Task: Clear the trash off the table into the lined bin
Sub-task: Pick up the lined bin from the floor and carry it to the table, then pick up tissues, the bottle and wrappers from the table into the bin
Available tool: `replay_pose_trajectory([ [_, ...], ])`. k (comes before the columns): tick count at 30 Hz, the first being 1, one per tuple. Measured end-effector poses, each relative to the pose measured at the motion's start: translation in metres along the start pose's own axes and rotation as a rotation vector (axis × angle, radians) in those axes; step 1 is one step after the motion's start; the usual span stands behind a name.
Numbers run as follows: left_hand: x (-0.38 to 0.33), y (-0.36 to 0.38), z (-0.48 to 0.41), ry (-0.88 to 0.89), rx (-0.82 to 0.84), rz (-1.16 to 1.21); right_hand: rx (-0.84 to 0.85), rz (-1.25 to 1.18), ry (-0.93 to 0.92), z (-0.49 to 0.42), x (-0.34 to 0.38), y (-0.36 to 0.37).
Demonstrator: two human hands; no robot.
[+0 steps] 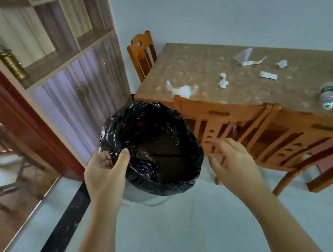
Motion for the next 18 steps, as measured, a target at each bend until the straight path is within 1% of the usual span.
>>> replay_pose_trajectory([
  [3,0.007,0.012,-0.041,0.021,-0.06,-0.023,0.03,-0.02,-0.022,-0.046,0.007,0.027],
  [9,0.022,0.042,-0.148,0.079,-0.088,-0.089,0.028,0.007,-0.008,-0.148,0.026,0.081],
  [13,0.022,0.066,-0.233,0.069,-0.043,-0.133,0.04,0.026,0.033,-0.223,0.045,0.108],
  [18,0.009,0.114,-0.309,0.169,0.036,-0.153,0.023,0.008,0.124,-0.303,0.05,0.131],
])
Point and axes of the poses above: each hand's wrist, its own z-axis away from the middle knuckle, its own y-axis out of the palm, x = y × z, the point moved 6 cm from there along -z, towards the middle knuckle, and after that the axes turned 7 degrees about z, right-handed, at the moved point
